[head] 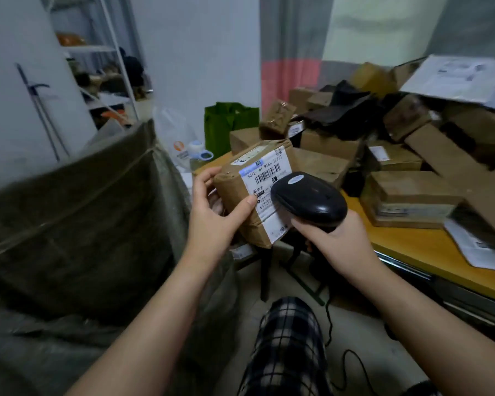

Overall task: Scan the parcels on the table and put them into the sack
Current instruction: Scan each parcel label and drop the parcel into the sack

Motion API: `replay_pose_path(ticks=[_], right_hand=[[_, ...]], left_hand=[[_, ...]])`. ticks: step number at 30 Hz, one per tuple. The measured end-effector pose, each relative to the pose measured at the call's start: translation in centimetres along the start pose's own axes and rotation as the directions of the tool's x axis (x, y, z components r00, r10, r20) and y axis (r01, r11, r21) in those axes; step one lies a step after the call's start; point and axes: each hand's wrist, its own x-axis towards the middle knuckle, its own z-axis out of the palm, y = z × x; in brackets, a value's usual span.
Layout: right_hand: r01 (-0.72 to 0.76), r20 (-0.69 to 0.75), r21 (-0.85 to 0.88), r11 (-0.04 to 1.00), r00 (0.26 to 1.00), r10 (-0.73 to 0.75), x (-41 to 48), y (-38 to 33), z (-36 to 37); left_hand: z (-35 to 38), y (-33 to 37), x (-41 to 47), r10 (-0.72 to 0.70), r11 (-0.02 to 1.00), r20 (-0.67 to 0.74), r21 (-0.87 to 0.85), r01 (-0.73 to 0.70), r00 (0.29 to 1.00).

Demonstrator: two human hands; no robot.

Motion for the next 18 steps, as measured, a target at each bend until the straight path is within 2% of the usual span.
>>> replay_pose_path(ticks=[5, 8, 13, 18], right_hand=[[-0.09, 0.18, -0.007, 0.996, 0.98, 0.09, 0.6, 3.9, 7.2], [-0.114, 0.278, -0.086, 0.99, 0.951, 0.134, 0.2, 6.7, 10.5], [-0.168, 0.36, -0.248, 0.954, 0.898, 0.252, 0.0, 11.5, 14.1], [-0.241, 0.375, -0.34, 0.909, 0.851, 0.366, 0.6, 14.9, 16.4]], left_hand=[[-8.3, -3.3, -2.5, -0.062, 0.977, -0.197, 0.19, 0.1, 0.979], [-12.8, -5.4, -4.3, -0.063, 0.926, -0.323, 0.333, 0.176, 0.944], [-18.0, -10.1, -6.3, -0.103, 0.709, -0.482, 0.578, 0.405, 0.87], [-19.7, -16.0, -5.7, -0.276, 0.561, -0.551, 0.573, 0.598, 0.787]])
